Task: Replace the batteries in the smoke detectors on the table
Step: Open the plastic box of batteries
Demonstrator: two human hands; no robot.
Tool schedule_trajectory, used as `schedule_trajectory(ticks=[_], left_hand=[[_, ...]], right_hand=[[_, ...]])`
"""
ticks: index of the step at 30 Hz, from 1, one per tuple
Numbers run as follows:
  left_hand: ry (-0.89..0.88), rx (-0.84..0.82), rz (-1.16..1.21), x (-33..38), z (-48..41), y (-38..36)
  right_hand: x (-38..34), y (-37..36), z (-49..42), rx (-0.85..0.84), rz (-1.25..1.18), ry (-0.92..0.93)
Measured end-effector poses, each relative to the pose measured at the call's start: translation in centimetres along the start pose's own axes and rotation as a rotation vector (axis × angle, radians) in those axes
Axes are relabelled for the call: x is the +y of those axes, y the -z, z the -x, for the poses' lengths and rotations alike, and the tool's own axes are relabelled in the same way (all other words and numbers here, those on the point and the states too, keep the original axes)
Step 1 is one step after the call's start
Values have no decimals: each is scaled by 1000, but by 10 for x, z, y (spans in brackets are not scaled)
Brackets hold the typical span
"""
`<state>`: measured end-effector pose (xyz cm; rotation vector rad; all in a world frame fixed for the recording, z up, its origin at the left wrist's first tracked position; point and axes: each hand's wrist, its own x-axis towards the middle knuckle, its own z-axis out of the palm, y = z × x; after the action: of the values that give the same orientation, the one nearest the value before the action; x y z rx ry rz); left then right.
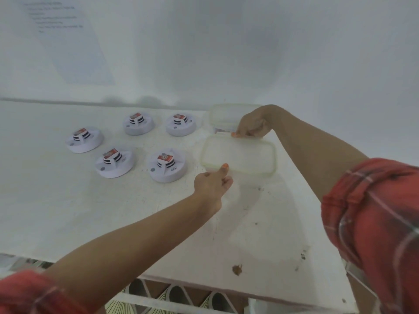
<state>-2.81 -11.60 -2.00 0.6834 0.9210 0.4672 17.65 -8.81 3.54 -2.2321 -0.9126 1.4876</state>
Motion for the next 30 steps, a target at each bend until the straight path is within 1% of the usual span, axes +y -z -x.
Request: schedule_trajectory(ticks=[5, 8, 12, 15, 17, 19, 21, 22, 24, 27, 29, 30], left_hand=[[-51, 11, -21, -3, 2, -2], [-58, 36, 6, -3, 1, -5], [-48, 44, -3, -3, 3, -6], [25, 22, -54, -3, 7, -4], [57, 10, -83, 2, 10, -1], [40, 51, -87, 12, 6, 2], [-28, 123, -111, 27, 0, 5], [-25, 122, -130, 35, -4, 6], [-35, 127, -197, 51, -1, 3], [-62, 100, -238, 63, -4, 2], [-58, 54, -271, 70, -12, 4], [-56, 58, -312, 74, -15, 5]], right_hand=[[3, 0, -4, 29, -23, -17], [3, 2, -6, 42, -64, -18], [2, 0, -1, 96, -12, -33], [4, -4, 5, 184, 140, -57], [7, -6, 11, 237, 167, -50], [10, -4, 23, 284, 176, -53], [17, 2, 39, 354, 222, -74], [21, 5, 47, 382, 223, -85], [33, 7, 65, 382, 133, -110], [54, -2, 80, 270, -59, -153], [68, -8, 81, 218, -177, -134], [74, -9, 81, 219, -239, -117]])
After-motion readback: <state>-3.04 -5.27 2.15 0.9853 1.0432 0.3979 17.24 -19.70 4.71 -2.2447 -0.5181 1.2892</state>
